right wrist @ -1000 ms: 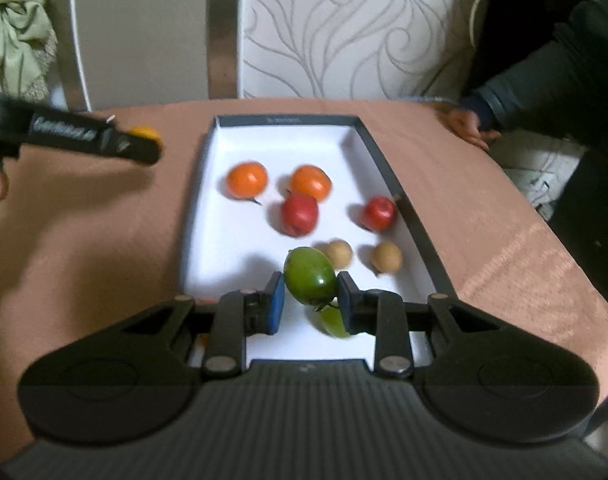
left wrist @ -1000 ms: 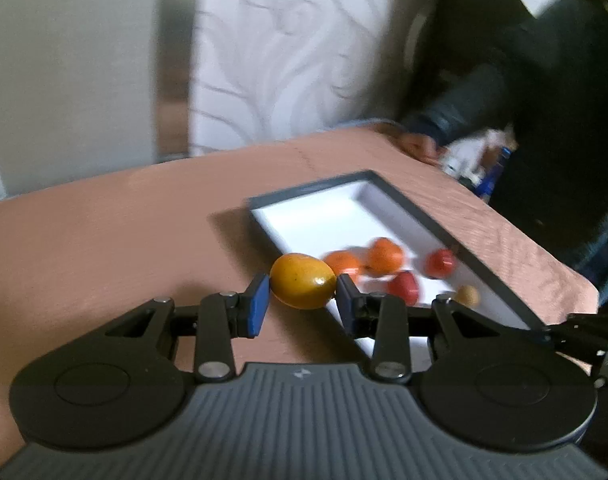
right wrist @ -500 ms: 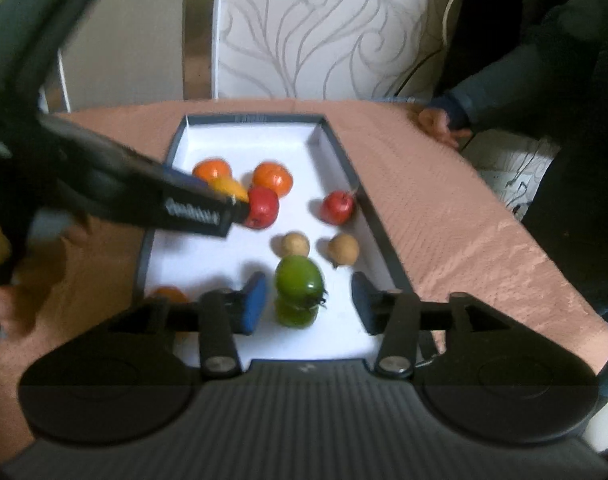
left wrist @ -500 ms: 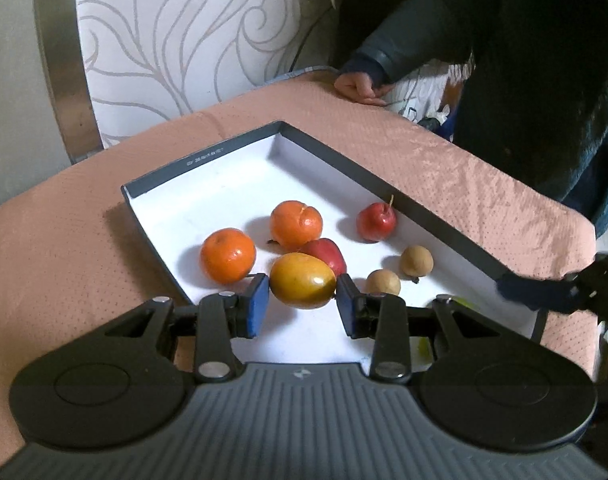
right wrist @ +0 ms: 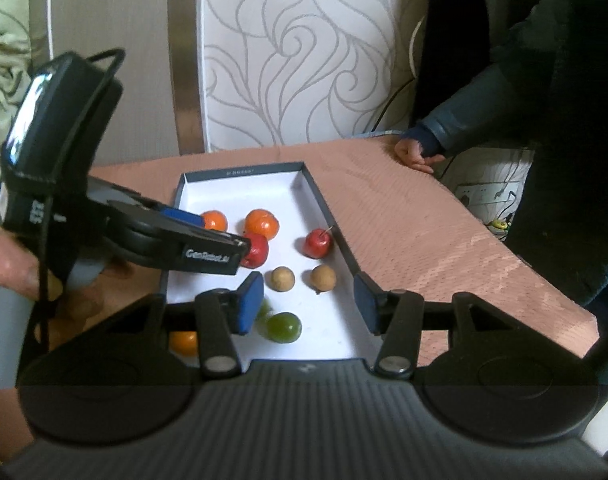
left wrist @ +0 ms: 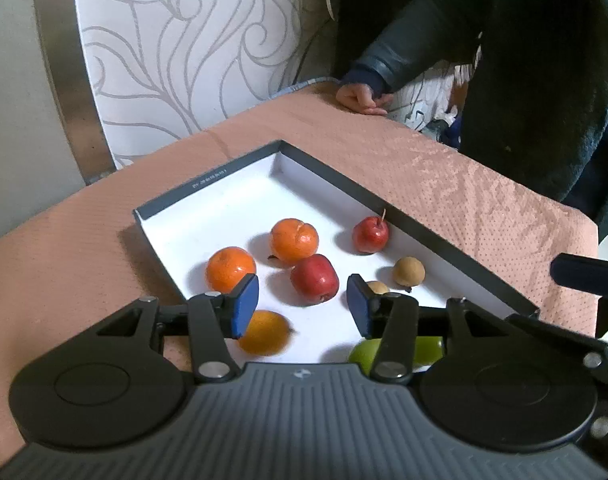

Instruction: Organize fruits

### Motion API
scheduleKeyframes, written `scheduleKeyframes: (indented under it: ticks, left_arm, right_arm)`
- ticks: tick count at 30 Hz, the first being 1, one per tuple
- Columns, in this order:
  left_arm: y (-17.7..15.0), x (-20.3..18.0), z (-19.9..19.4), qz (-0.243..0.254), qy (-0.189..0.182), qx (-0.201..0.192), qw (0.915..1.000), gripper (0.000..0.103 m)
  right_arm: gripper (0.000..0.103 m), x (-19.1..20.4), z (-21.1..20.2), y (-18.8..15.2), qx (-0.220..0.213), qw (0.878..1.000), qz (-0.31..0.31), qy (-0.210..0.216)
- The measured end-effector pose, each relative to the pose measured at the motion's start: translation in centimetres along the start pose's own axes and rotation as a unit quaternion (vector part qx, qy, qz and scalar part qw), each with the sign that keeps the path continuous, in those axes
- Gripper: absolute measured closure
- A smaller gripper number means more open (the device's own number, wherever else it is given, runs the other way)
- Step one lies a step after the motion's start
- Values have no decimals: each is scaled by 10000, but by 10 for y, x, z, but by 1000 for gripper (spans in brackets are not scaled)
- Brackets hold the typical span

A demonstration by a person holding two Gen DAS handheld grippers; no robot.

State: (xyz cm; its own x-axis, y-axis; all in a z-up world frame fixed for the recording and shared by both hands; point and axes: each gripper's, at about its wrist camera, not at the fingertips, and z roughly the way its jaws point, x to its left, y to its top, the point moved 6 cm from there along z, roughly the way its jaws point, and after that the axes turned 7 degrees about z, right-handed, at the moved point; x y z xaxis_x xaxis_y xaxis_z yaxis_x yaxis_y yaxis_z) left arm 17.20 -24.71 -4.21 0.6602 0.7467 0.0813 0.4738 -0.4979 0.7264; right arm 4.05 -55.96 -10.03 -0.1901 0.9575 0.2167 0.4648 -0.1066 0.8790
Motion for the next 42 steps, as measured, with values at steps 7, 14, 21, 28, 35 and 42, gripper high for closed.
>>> scheduleKeyframes:
  ticks: [7,14,21,28,35,42]
  left_arm:
    - [17,-4,-46,161,329,-493,9981,17]
    - [35,-16,-106,417,655,-1158,9902,1]
    - [33,-17,-138,404,1024,-1275,9857,0]
    - [21,-24,-156,426,1284,-1350,9816,0]
    - [-7,-35,-150,-22,882,-702,9936,0]
    - [-24,-38,-145,-190,868,-426,9951,0]
  right_arm:
    - [50,-15,-13,-3,1,9992,397,-49]
    - [50,-24,-19,-12,61,9981,605,-71]
    - [50,-33,-27,-20,81,9964,835,-79]
    - [50,-31,-32,-26,138,9963,842,-46]
    - [50,-29,-43,-29,174,9961,859,24]
    - [50,-30,-53,-36,249,9953,933,60]
